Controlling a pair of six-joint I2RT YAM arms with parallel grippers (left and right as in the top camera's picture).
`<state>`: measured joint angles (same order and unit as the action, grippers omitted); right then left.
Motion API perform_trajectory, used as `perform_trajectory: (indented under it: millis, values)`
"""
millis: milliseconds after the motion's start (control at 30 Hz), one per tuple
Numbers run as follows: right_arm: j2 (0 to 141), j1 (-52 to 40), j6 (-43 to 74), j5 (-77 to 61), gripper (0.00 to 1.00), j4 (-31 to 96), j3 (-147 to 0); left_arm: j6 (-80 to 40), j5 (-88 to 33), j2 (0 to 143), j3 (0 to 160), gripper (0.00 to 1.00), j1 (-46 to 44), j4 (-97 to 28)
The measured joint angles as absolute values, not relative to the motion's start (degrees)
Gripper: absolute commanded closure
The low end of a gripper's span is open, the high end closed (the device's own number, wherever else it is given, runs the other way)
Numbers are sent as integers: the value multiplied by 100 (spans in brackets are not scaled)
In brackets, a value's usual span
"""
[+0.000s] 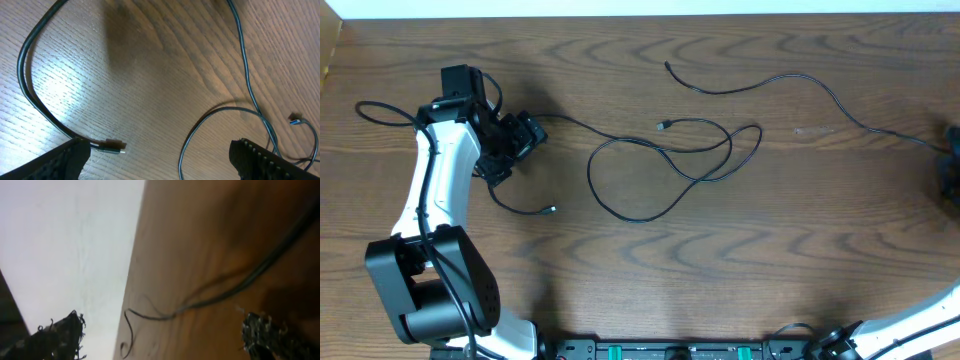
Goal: Untangle cables
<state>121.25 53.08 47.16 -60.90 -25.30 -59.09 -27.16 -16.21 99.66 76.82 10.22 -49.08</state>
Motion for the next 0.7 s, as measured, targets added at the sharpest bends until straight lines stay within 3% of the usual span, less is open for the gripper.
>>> perform_trajectory:
  millis: [433, 700]
  values:
    - [11804, 5312, 3444, -6211, 1, -270, -5951, -2716, -1621, 9966, 7682, 6, 1022, -4945]
    - [10755, 5280, 1994, -5640, 1, 978, -5927, -2718, -1621, 9966, 7682, 6, 1022, -4947]
